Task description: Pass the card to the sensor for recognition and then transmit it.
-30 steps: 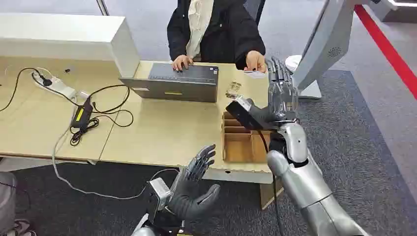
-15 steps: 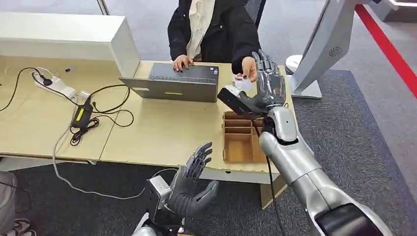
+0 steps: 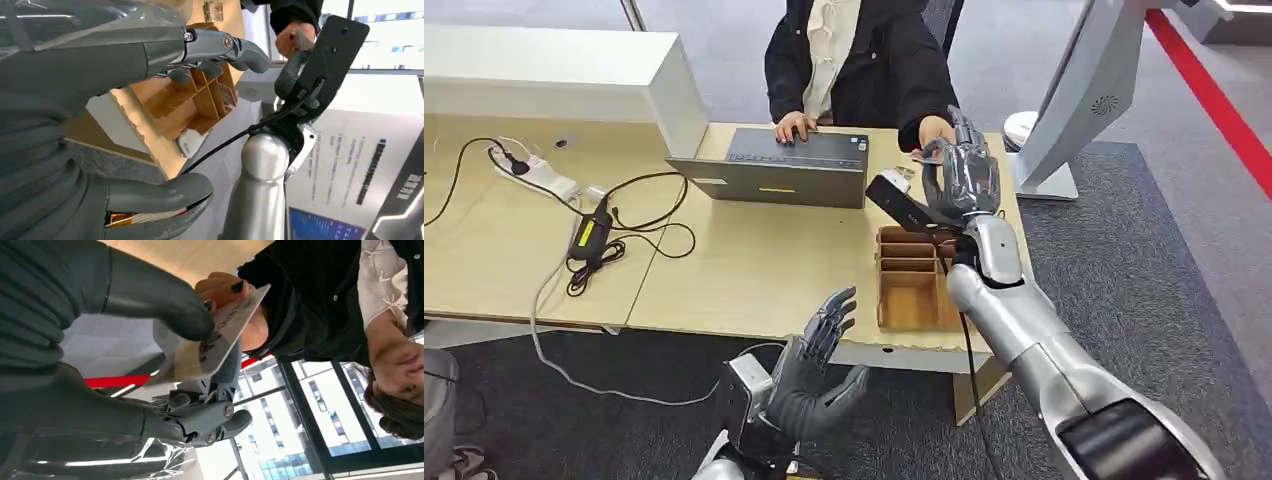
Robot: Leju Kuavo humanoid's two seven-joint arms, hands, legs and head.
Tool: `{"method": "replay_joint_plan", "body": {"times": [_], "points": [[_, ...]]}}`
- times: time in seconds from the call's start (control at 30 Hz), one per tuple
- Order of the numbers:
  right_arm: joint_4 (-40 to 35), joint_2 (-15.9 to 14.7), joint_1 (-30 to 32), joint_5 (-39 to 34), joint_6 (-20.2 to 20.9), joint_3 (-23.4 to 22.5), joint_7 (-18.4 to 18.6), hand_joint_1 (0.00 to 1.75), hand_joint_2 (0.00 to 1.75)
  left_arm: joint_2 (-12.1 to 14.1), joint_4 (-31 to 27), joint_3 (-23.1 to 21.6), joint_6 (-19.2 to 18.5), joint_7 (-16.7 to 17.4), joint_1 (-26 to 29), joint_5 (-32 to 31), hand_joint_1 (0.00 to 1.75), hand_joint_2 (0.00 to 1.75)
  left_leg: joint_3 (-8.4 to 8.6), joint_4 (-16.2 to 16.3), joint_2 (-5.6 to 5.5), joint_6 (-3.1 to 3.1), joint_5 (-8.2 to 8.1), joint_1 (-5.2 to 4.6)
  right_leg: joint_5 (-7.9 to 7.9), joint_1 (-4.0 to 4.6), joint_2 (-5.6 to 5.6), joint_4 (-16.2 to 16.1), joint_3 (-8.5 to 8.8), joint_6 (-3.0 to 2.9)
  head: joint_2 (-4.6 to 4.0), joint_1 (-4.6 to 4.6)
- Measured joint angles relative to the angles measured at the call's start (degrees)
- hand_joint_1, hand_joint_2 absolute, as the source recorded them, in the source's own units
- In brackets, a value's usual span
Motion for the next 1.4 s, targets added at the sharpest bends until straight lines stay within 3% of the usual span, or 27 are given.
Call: {"method": "replay_joint_plan", "body": {"times": [0.6, 0.87, 1.03, 1.4], "points": [[2.34, 0.33, -0.18, -3.98, -2.05, 0.92, -2.8, 1.75, 1.75, 0.02, 0.33, -0.55, 1.55, 0.0, -0.26, 0.2, 0.0, 1.75, 0.01, 0.0, 0.01, 0.0, 0.0, 0.0, 0.0, 0.0, 0.0, 0.0, -0.01, 0.0, 0.0, -0.02], [-5.27, -0.33, 4.45, -11.76, -3.28, -0.16, -5.05, 1.75, 1.75, 0.2, 0.31, -0.52, 2.4, 0.22, 0.28, -0.57, 0.0, 1.75, 0.02, 0.0, 0.01, 0.0, 0.0, 0.0, -0.01, 0.0, 0.0, 0.0, -0.01, 0.0, 0.0, -0.02], [-12.07, -1.18, 9.68, -9.99, -3.52, -5.25, -4.96, 1.75, 1.75, 0.57, 0.13, -0.5, 1.4, 1.4, 1.67, -2.84, 0.0, 1.75, 0.02, 0.0, 0.01, 0.0, -0.01, 0.0, -0.02, 0.0, 0.01, -0.02, -0.02, 0.0, 0.0, -0.02], [-16.54, -4.37, 15.42, -7.83, -3.58, -19.13, -4.27, 1.75, 1.75, 1.86, -0.37, 0.2, -2.01, 2.4, 2.57, -3.43, 0.0, 1.75, 0.03, 0.01, 0.0, 0.0, 0.0, -0.01, 0.0, -0.01, 0.01, -0.03, -0.01, 0.0, 0.0, -0.02]]}}
